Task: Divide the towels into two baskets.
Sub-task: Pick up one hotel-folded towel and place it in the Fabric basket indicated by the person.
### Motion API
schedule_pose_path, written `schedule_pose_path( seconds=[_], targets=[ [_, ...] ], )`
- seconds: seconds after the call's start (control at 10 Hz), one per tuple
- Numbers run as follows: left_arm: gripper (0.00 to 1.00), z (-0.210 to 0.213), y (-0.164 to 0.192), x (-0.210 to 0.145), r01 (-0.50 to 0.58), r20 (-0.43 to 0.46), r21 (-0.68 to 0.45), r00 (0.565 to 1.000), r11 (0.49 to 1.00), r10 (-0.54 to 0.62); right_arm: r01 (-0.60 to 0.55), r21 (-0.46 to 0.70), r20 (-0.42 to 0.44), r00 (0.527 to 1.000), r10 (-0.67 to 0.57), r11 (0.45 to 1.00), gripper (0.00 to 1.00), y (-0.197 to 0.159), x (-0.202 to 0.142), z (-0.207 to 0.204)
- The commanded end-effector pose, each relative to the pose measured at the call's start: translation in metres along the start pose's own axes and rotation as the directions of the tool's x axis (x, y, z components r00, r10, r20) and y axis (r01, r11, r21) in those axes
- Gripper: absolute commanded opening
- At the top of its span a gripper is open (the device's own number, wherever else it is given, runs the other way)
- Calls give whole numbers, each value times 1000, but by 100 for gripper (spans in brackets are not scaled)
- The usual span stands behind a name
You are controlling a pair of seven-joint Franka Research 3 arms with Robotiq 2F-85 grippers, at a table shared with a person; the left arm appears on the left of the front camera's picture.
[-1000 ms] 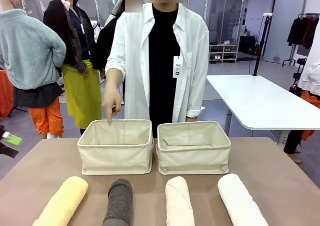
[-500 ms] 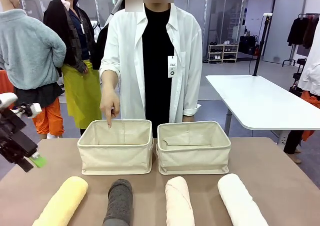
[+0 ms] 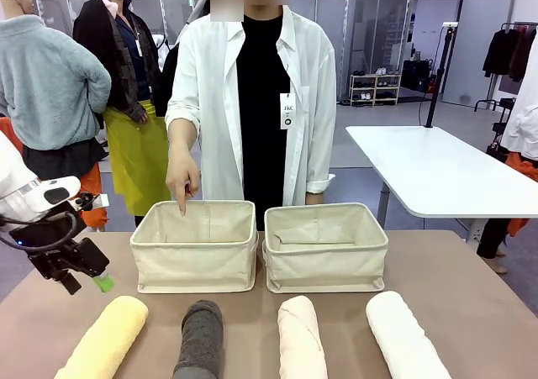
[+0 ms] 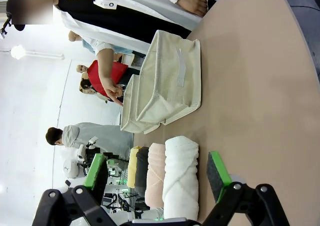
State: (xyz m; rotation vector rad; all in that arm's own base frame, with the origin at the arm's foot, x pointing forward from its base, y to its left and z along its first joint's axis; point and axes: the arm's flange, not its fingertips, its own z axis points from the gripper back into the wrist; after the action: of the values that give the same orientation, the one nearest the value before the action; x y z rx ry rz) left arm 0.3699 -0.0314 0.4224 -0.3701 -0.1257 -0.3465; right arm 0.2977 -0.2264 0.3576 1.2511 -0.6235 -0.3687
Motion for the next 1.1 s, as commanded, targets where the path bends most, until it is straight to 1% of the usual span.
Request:
schedule_pose_path(
  seconds=[0.0,0.1,0.4,0.7,0.9,1.0],
  targets=[
    [100,-40,-7,-30,-55,-7,125,998,991,56,-5,9,5,1000,5,1000,100,1,0,2],
    [100,-51,-7,-34,-61,-24,153,998,986,65,-5,9,5,1000,5,1000,100,1,0,2],
    [100,-76,-6,-47,-64,-74,177,994,982,78,-5,9,5,1000,5,1000,100,1,0,2],
    [100,-96,-7,-60,-85,-75,206,992,975,103,-5,9,5,1000,5,1000,100,1,0,2],
    [100,-107,-13,-70,-84,-97,199,990,976,105,-5,9,5,1000,5,1000,100,1,0,2],
    [100,-112,-16,-75,-78,-132,187,986,979,104,-5,9,5,1000,5,1000,100,1,0,2]
  ],
)
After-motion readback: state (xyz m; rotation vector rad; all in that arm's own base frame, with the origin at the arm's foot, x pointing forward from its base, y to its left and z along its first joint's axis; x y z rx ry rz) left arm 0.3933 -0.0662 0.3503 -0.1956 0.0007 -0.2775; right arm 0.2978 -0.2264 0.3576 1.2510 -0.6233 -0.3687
